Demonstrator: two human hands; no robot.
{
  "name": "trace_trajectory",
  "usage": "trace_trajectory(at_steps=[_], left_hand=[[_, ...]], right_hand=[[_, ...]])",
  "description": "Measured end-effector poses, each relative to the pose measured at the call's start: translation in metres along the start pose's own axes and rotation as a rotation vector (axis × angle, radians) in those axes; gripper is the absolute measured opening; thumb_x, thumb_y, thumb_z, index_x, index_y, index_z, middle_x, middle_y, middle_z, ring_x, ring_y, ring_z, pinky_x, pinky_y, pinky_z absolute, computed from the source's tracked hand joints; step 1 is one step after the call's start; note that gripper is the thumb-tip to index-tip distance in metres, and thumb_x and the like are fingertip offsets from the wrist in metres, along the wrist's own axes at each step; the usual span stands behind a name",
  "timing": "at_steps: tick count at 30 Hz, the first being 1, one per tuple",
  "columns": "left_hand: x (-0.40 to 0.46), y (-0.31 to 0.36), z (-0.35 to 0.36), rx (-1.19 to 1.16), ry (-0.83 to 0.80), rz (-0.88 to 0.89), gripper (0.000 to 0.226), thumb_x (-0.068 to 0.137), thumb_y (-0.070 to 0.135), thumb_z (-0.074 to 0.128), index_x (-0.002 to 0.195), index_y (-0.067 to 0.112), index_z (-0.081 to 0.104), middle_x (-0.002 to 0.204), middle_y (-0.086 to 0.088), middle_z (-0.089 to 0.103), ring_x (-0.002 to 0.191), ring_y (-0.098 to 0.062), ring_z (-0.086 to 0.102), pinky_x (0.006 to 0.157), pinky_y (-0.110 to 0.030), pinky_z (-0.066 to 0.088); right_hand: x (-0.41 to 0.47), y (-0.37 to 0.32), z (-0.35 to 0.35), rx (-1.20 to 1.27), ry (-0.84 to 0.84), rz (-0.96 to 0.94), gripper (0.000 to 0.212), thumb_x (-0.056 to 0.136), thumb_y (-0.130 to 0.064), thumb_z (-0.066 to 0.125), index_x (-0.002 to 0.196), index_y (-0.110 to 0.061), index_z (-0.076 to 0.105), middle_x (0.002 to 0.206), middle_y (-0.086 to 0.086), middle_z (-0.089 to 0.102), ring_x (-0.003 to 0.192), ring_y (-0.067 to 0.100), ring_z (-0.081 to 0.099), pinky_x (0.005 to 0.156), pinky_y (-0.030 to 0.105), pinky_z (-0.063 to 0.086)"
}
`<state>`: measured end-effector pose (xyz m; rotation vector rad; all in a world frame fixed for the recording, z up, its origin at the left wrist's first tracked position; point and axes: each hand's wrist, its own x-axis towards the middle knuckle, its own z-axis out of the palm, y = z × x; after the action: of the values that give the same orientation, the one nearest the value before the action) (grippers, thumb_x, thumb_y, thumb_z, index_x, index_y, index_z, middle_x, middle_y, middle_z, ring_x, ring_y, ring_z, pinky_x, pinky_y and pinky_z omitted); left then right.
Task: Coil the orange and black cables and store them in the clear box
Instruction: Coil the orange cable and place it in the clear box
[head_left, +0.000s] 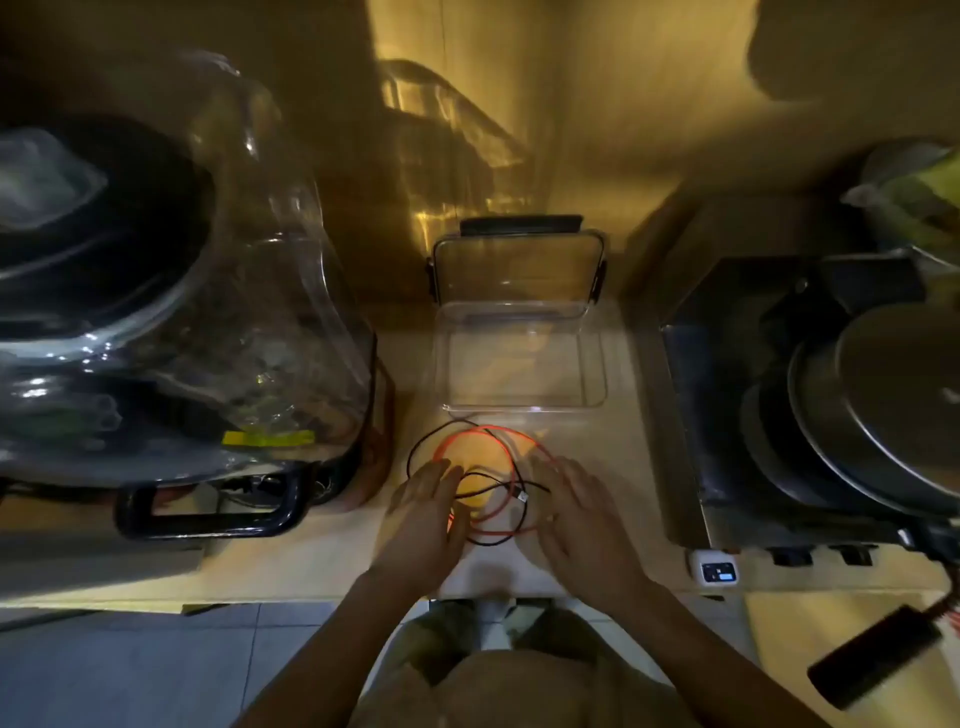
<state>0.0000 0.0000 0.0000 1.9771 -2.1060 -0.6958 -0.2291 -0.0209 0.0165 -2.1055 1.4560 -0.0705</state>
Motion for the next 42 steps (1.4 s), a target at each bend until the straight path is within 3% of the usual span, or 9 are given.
trace_trajectory(at_steps=[6, 9, 12, 19, 24, 29, 34, 40, 42], left_hand=[[-0.017, -0.005, 0.018, -0.114, -0.058, -0.171, 0.037, 0.087, 0.029, 0.053, 0.123, 0.021, 0.058, 0.128, -0.002, 0.061, 0.116, -0.023, 0.056, 0.095, -0.035, 0.045], [-0.023, -0.005, 0.025, -0.218, -0.083, -0.314, 0.032, 0.090, 0.024, 0.057, 0.122, 0.016, 0.059, 0.124, -0.006, 0.062, 0.111, -0.022, 0.057, 0.090, -0.027, 0.044], [-0.021, -0.006, 0.030, -0.327, -0.089, -0.433, 0.031, 0.092, 0.020, 0.060, 0.122, 0.013, 0.061, 0.125, -0.007, 0.063, 0.111, -0.020, 0.058, 0.089, -0.023, 0.040], [-0.008, -0.015, 0.038, -0.465, -0.136, -0.531, 0.035, 0.089, 0.016, 0.061, 0.124, 0.018, 0.063, 0.122, -0.003, 0.068, 0.103, -0.018, 0.063, 0.084, -0.023, 0.044], [-0.003, -0.018, 0.040, -0.546, -0.094, -0.589, 0.030, 0.088, 0.011, 0.058, 0.114, 0.023, 0.068, 0.106, 0.002, 0.069, 0.099, -0.017, 0.061, 0.082, -0.023, 0.039], [-0.003, -0.019, 0.040, -0.523, -0.130, -0.533, 0.037, 0.088, 0.012, 0.060, 0.124, 0.021, 0.065, 0.114, -0.003, 0.064, 0.095, -0.015, 0.057, 0.082, -0.023, 0.040], [-0.005, -0.023, 0.045, -0.498, -0.182, -0.483, 0.039, 0.087, 0.015, 0.065, 0.126, 0.020, 0.062, 0.115, -0.003, 0.060, 0.095, -0.015, 0.058, 0.081, -0.022, 0.044], [0.003, -0.021, 0.046, -0.557, -0.154, -0.434, 0.014, 0.083, 0.014, 0.064, 0.094, 0.010, 0.071, 0.090, -0.010, 0.066, 0.083, -0.025, 0.060, 0.077, -0.040, 0.052], [0.004, -0.018, 0.042, -0.639, -0.124, -0.460, 0.011, 0.084, 0.015, 0.063, 0.087, 0.008, 0.071, 0.083, -0.007, 0.068, 0.081, -0.027, 0.064, 0.074, -0.039, 0.052]], right_hand=[[0.001, 0.009, 0.029, -0.008, -0.097, 0.035, 0.051, 0.087, -0.038, 0.030, 0.127, -0.022, 0.058, 0.132, -0.003, 0.059, 0.121, 0.012, 0.051, 0.109, 0.034, 0.038], [0.000, 0.014, 0.041, -0.057, -0.186, 0.018, 0.043, 0.085, -0.034, 0.034, 0.115, -0.022, 0.062, 0.124, -0.004, 0.060, 0.115, 0.012, 0.053, 0.106, 0.033, 0.040], [0.003, 0.015, 0.044, -0.084, -0.222, -0.004, 0.046, 0.083, -0.031, 0.037, 0.121, -0.020, 0.061, 0.128, 0.000, 0.058, 0.120, 0.017, 0.052, 0.106, 0.033, 0.037], [0.011, 0.022, 0.046, -0.155, -0.233, -0.025, 0.048, 0.080, -0.030, 0.035, 0.108, -0.018, 0.072, 0.125, 0.006, 0.065, 0.117, 0.027, 0.060, 0.101, 0.043, 0.045], [0.009, 0.024, 0.051, -0.170, -0.255, -0.061, 0.038, 0.085, -0.026, 0.046, 0.115, -0.020, 0.069, 0.126, 0.005, 0.063, 0.119, 0.027, 0.056, 0.102, 0.044, 0.046], [0.007, 0.025, 0.052, -0.207, -0.360, -0.067, 0.042, 0.095, -0.023, 0.045, 0.136, -0.019, 0.053, 0.155, 0.004, 0.034, 0.144, 0.024, 0.026, 0.118, 0.041, 0.018], [0.007, 0.027, 0.052, -0.224, -0.359, -0.081, 0.041, 0.097, -0.023, 0.042, 0.137, -0.017, 0.050, 0.154, 0.003, 0.034, 0.143, 0.023, 0.027, 0.118, 0.039, 0.019], [0.009, 0.024, 0.048, -0.220, -0.406, -0.115, 0.040, 0.098, -0.022, 0.041, 0.136, -0.016, 0.049, 0.152, 0.003, 0.036, 0.142, 0.022, 0.026, 0.118, 0.039, 0.021], [0.005, 0.021, 0.043, -0.151, -0.359, -0.107, 0.038, 0.098, -0.023, 0.038, 0.133, -0.017, 0.054, 0.149, 0.002, 0.039, 0.139, 0.019, 0.031, 0.116, 0.034, 0.022]])
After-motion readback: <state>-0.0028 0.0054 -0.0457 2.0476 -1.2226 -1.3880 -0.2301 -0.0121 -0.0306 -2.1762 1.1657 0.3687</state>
